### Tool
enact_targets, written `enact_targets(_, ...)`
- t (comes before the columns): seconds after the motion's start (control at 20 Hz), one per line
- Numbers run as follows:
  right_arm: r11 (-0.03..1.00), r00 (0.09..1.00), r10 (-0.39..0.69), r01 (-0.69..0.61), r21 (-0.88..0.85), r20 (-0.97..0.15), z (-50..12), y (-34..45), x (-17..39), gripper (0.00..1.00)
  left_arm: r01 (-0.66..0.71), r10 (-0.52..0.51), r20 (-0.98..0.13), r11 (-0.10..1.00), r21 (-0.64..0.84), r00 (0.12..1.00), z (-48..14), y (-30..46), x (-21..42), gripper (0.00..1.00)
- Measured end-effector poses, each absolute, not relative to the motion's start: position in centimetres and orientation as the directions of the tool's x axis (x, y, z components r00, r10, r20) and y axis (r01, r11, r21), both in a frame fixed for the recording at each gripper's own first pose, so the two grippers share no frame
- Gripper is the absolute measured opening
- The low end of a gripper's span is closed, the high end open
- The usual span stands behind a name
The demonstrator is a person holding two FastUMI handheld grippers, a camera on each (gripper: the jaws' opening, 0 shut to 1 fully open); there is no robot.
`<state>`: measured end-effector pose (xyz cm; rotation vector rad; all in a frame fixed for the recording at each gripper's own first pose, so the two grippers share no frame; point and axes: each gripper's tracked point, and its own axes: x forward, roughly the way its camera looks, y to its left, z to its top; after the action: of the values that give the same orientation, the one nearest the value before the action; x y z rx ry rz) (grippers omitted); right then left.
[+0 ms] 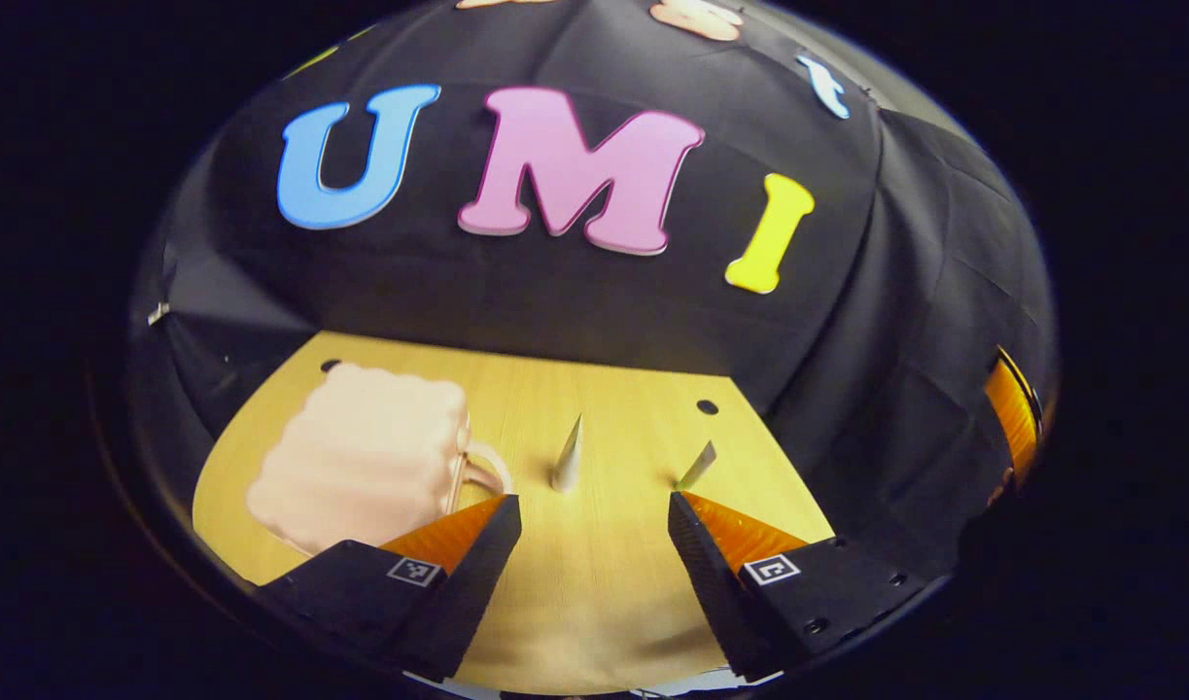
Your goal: First open the suitcase, pack the skin care products into it, and then close the suitcase.
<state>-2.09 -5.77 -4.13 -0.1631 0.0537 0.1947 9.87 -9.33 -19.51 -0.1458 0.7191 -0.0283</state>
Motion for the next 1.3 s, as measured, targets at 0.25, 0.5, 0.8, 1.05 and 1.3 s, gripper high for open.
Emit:
enact_targets(0.25,0.971,0.986,0.102,-0.127,-0.205,-0.131,-6.4,-8.9,-3.3,0.96,-0.052,-0.017,-0.802,0.997,-0.060,0.597,-27.1,-7.3,15.7,0.94)
enact_targets(0.5,0.971,0.988,0.026,-0.061,-0.231,-0.151,-6.9,-10.0,-3.3,0.96,-0.049,0.075,-0.894,0.997,0.060,0.442,-32.7,-5.2,18.7,0.94)
enact_targets(0.8,0.955,0.984,-0.047,-0.006,-0.297,-0.173,-7.8,-9.6,-3.9,0.96,-0.150,0.072,-0.954,0.988,0.029,0.292,-38.7,-4.3,19.2,0.87)
enact_targets(1.05,0.950,0.972,-0.083,0.010,-0.312,-0.221,-9.3,-8.9,-4.8,0.96,-0.014,0.023,-0.960,1.000,0.020,0.280,-37.7,-3.4,19.3,0.24)
enact_targets(1.3,0.948,0.975,-0.049,-0.023,-0.317,-0.217,-9.3,-6.3,-4.0,0.96,0.141,-0.016,-0.918,0.989,0.044,0.395,-29.7,-3.5,20.8,0.14)
